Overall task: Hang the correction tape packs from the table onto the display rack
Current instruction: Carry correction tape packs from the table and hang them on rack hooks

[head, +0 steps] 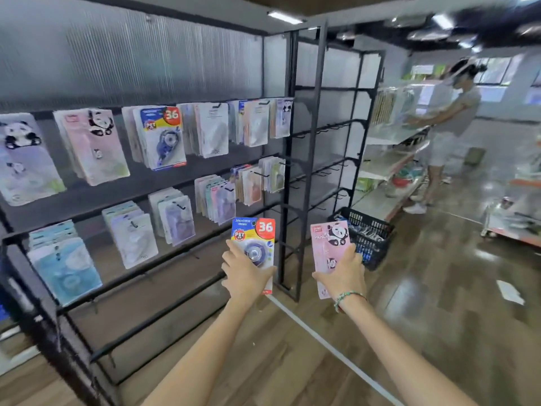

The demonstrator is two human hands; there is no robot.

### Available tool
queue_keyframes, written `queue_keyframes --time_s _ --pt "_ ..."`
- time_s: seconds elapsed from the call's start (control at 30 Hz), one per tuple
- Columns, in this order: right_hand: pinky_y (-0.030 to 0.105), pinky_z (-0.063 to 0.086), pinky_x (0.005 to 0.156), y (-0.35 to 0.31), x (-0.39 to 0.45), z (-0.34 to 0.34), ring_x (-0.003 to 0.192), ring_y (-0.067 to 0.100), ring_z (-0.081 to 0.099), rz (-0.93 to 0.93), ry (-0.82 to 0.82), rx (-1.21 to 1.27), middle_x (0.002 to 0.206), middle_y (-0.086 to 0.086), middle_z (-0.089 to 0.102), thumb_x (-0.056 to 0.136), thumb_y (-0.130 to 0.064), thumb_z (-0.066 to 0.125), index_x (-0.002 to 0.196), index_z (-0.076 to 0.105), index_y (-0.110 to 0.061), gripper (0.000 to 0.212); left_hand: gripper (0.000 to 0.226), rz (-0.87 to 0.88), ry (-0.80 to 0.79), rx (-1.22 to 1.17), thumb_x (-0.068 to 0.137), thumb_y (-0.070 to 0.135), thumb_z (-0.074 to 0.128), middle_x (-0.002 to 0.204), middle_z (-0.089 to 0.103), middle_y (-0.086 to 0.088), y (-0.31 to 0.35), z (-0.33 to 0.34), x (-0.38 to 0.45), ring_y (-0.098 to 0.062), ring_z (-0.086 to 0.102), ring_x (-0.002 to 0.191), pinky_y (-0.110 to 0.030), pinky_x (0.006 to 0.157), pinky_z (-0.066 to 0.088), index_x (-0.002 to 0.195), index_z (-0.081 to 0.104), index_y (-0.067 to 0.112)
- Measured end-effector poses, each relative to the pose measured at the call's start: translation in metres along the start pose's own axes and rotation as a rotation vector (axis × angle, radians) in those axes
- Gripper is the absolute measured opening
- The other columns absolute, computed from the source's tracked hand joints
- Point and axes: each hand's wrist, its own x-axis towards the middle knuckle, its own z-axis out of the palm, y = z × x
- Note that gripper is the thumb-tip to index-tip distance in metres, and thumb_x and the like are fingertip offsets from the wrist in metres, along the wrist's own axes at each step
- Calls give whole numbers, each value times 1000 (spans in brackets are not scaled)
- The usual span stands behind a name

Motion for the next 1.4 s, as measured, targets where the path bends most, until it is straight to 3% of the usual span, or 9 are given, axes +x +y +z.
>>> queue_keyframes --time_s 0.17,0.63,0.97,1.4 --pt "43 43 91 18 84 4 129 33 36 29 -1 -1 140 14 32 69 -38 83 148 6 -6 115 121 13 26 0 66 40 86 140 31 -13 37 50 52 -34 34 130 -57 98 39 150 5 12" --pt "47 41 96 48 351 13 130 35 35 -191 -176 -16 142 17 30 68 -37 84 149 6 -4 117 125 -200 230 -39 66 40 86 143 28 -14 139 196 170 -33 32 133 -56 99 37 152 0 9" --pt "44 38 97 5 450 84 128 35 35 -330 -331 12 139 17 32 70 -33 83 148 9 -4 112 123 -285 353 -29 65 37 86 141 30 -13 137 237 265 -34 33 130 -52 100 39 151 3 10" --pt "45 40 97 -52 539 147 129 36 35 -393 -397 4 139 16 32 68 -32 84 149 9 -5 114 124 -404 391 -3 66 37 86 138 31 -11 130 258 362 -32 37 128 -54 98 42 152 0 13"
